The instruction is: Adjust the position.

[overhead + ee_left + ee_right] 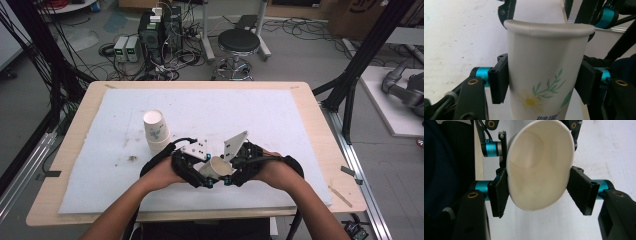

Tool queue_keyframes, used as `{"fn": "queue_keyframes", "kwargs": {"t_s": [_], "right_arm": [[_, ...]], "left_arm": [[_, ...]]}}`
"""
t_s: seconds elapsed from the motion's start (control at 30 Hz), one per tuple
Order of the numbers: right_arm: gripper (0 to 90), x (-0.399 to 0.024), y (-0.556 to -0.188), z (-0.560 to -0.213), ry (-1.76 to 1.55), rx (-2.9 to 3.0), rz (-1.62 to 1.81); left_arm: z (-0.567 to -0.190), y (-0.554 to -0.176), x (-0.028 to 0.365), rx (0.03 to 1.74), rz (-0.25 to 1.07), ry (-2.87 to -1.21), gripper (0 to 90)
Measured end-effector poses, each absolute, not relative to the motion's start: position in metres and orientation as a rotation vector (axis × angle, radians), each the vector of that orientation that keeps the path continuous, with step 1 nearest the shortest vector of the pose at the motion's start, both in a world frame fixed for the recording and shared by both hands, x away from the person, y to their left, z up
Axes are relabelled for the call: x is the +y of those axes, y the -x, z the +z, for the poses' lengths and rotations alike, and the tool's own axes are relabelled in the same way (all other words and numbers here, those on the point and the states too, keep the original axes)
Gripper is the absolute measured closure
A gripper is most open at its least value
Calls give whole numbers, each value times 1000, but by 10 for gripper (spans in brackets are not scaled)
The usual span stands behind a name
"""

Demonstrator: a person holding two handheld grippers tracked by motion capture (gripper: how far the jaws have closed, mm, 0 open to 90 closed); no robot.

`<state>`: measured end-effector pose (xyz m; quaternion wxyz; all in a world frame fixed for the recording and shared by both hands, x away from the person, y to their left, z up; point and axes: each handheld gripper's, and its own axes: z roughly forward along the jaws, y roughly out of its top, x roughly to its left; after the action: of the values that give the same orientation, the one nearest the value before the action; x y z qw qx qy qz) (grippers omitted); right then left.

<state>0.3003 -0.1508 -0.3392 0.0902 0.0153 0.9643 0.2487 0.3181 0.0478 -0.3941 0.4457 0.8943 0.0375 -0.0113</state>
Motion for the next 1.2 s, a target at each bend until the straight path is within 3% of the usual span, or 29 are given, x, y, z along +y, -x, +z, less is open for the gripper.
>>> {"fn": "queue_keyframes", "kwargs": {"t_s": [0.3, 0.57, 0.83, 1.2], "right_arm": [[213, -154, -301, -336, -133, 2814, 918], [201, -182, -304, -332, -322, 2689, 1200], [202, -218, -305, -349, -539, 2523, 1353], [202, -258, -304, -379, -737, 2371, 1373]], "left_arm": [[-396, -317, 56, 149, -45, -2128, 330], [-400, -310, 89, 283, 34, -1961, 331], [-402, -306, 120, 404, 147, -1773, 332], [-400, -308, 122, 401, 210, -1722, 332]]}}
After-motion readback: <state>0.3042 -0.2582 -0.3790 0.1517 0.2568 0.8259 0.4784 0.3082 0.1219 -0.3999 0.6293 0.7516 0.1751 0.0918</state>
